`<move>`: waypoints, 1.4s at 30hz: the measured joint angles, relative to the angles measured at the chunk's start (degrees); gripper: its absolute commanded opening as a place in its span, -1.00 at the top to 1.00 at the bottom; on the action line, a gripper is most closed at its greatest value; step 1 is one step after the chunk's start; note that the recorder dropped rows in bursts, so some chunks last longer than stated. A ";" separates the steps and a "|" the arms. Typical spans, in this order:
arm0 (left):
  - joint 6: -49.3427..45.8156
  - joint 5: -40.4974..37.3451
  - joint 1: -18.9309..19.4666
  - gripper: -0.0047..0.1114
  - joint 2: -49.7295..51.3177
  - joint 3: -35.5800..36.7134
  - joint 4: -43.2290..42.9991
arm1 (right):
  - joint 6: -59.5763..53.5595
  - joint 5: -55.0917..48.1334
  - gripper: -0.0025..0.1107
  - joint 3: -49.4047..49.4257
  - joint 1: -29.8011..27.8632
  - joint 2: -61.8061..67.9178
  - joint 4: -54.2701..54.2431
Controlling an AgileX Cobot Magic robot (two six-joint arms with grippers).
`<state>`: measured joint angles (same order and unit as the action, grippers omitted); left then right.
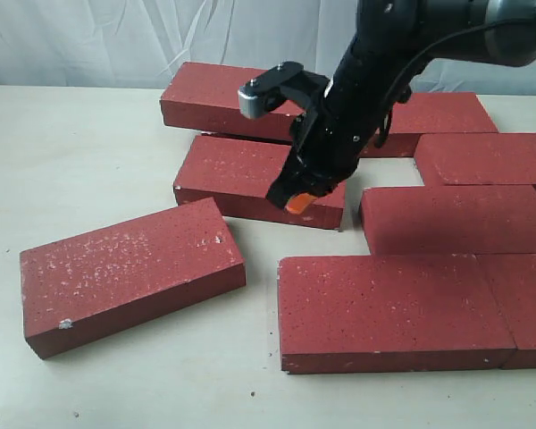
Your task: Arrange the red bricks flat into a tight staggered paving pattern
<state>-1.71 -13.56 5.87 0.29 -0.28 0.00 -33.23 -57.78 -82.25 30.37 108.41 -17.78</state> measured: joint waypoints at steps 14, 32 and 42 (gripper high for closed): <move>0.00 0.00 0.00 0.92 0.00 0.00 0.00 | -0.19 4.10 0.96 0.00 0.53 7.46 7.64; 0.00 0.00 0.00 0.92 0.00 0.00 0.00 | 7.09 10.45 0.96 0.00 0.53 10.01 21.86; 0.00 0.00 0.00 0.92 0.00 0.00 0.00 | 11.16 13.92 0.96 0.00 0.53 10.01 28.27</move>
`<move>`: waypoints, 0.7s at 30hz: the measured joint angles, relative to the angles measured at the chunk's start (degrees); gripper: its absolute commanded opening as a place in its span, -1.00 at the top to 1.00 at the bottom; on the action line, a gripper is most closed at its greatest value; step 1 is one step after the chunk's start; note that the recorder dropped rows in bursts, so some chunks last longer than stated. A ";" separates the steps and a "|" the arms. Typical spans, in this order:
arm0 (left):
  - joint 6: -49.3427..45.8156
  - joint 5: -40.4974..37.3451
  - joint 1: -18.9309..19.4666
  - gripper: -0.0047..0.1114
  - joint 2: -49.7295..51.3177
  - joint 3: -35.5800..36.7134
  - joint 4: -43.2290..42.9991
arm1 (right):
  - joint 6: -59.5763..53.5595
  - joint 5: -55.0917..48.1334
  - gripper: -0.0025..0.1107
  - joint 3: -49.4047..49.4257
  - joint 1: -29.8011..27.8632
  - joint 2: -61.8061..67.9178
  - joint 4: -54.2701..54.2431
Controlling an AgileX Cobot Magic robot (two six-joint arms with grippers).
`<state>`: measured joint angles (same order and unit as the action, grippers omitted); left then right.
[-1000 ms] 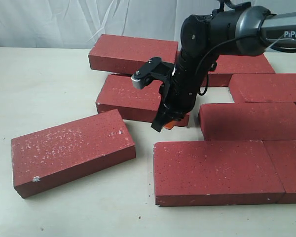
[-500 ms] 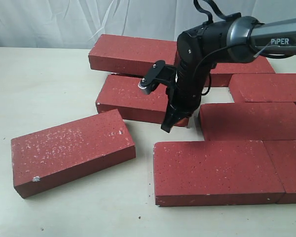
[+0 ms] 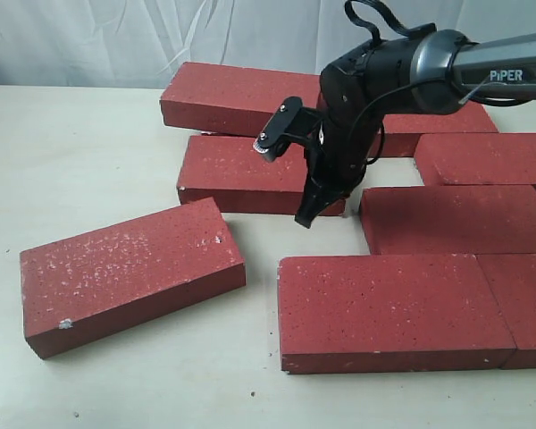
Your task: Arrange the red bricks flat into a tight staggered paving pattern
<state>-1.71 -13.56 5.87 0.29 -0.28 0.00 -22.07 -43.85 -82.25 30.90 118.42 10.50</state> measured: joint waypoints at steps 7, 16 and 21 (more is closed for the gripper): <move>0.00 0.00 0.00 0.92 0.00 0.00 0.00 | 2.34 0.34 0.96 0.00 -2.13 0.00 2.28; 0.00 0.00 0.00 0.92 0.00 0.00 0.00 | 2.37 -1.13 0.96 0.00 -2.66 -0.21 -1.40; 0.00 0.00 0.00 0.92 0.00 0.00 0.00 | -0.70 -2.76 0.96 -1.07 -1.85 -4.48 -8.30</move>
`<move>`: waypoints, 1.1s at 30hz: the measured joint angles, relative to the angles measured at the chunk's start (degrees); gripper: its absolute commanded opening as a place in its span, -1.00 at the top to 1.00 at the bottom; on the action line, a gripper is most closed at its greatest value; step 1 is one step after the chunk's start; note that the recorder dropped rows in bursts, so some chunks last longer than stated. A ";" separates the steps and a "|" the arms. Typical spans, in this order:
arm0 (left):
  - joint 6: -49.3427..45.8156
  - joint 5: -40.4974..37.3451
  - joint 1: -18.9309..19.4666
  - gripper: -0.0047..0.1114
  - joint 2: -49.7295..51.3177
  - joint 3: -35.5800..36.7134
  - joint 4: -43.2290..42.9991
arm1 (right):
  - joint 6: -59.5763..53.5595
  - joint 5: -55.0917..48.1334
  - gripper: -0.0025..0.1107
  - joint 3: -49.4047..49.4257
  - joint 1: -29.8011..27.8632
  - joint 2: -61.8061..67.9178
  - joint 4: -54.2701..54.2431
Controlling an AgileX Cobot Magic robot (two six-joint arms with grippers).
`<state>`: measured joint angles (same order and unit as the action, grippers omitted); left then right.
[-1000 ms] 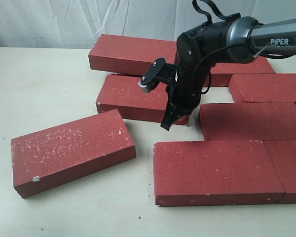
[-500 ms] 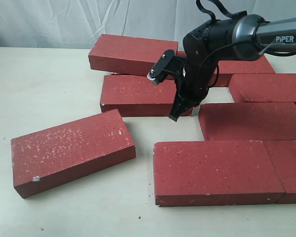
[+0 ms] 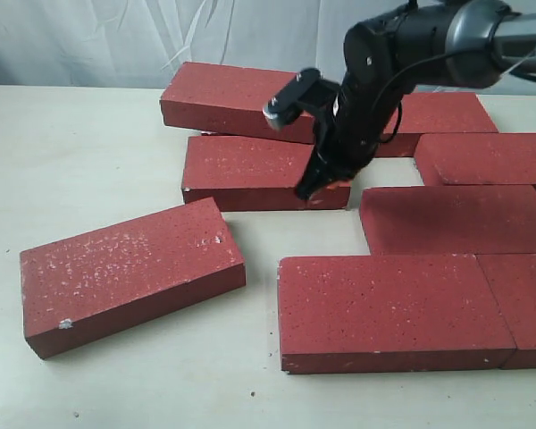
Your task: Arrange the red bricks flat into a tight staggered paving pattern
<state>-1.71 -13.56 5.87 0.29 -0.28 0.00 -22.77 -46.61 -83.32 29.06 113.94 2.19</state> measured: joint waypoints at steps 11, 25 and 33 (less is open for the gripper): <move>0.00 0.00 0.00 0.92 0.00 0.00 0.00 | -9.93 -17.98 0.97 -18.73 1.07 4.12 -23.68; 0.00 0.00 0.00 0.92 0.00 0.00 0.00 | -9.82 -12.33 0.97 -20.12 1.34 14.50 -20.29; 0.00 0.00 0.00 0.92 0.00 0.00 0.00 | -9.13 -8.73 0.97 -20.12 1.34 16.61 -16.50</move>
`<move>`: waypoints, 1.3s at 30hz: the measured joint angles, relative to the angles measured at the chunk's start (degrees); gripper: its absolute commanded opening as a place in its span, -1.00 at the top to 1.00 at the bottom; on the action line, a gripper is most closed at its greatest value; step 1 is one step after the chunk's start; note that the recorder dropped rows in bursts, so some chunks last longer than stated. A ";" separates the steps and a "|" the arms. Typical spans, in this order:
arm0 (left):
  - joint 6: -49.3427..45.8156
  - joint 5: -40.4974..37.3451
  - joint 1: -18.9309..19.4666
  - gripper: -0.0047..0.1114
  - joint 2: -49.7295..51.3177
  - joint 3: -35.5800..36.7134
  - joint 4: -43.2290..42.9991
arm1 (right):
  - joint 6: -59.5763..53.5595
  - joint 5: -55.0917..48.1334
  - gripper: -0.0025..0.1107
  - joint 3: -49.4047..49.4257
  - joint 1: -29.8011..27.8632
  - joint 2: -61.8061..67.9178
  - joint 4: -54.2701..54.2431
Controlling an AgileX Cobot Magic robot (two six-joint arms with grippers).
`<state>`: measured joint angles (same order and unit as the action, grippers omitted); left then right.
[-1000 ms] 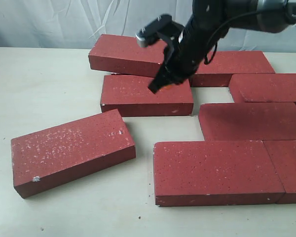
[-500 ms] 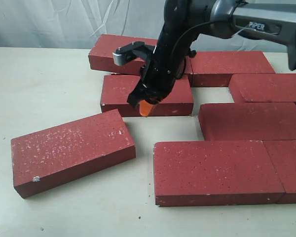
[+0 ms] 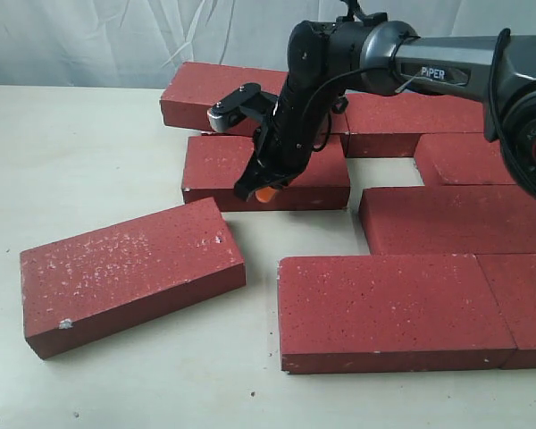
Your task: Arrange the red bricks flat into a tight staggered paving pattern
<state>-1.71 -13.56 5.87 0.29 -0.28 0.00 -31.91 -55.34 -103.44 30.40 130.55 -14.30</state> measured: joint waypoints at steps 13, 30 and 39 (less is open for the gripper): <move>0.00 0.00 0.00 0.92 0.00 0.00 0.00 | 6.01 2.12 0.97 0.00 0.50 0.03 3.22; 0.00 0.00 0.00 0.92 0.00 0.00 0.00 | 0.38 7.40 0.97 -0.07 0.89 -9.94 -22.83; 0.00 0.00 0.00 0.92 0.00 0.00 0.00 | -1.25 11.46 0.97 -5.82 4.46 -3.44 -25.39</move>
<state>-1.71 -13.56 5.87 0.29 -0.28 0.00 -33.16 -43.88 -109.26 34.86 127.11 -39.69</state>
